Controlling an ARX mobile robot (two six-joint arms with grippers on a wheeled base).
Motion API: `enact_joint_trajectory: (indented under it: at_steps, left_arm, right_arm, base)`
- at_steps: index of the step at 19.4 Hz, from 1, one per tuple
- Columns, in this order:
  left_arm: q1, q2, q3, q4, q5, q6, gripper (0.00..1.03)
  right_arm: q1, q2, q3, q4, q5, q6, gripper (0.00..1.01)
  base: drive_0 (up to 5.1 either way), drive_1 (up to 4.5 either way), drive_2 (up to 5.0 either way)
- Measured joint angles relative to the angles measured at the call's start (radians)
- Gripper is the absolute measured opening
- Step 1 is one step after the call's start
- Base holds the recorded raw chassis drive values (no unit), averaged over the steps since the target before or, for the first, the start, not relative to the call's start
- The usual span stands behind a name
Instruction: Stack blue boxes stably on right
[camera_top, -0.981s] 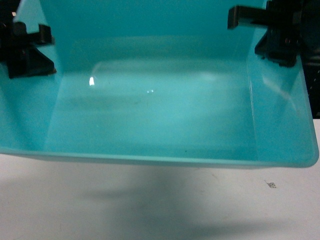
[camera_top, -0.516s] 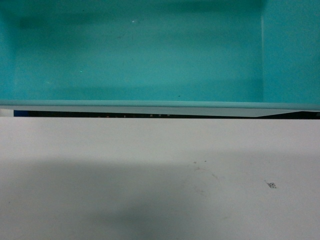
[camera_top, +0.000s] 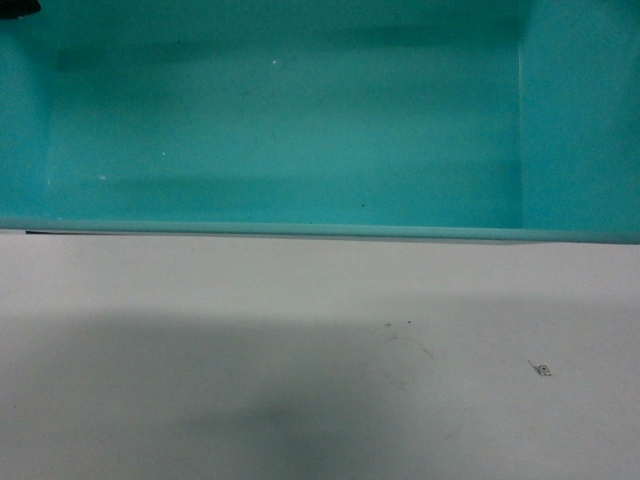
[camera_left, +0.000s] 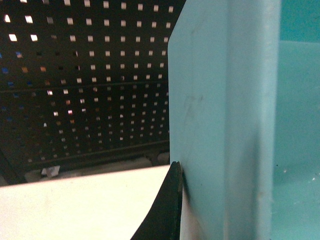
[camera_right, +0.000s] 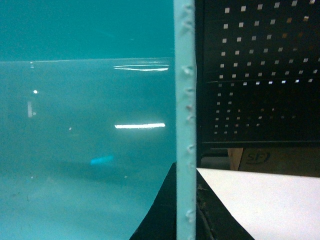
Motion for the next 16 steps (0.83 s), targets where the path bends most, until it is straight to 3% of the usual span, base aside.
enact_joint_trajectory:
  at_steps: [6,16]
  left_arm:
    - [0.000,-0.001,-0.031,0.043,-0.001,-0.016,0.06]
    - [0.000,-0.001,-0.031,0.043,-0.001,-0.021,0.06]
  right_arm:
    - [0.000,0.000,0.000,0.005,0.002,-0.007,0.02]
    - [0.000,0.000,0.000,0.004,0.002,-0.007,0.02]
  base:
    - [-0.6,-0.58,-0.6]
    - [-1.8,-1.84,-1.8]
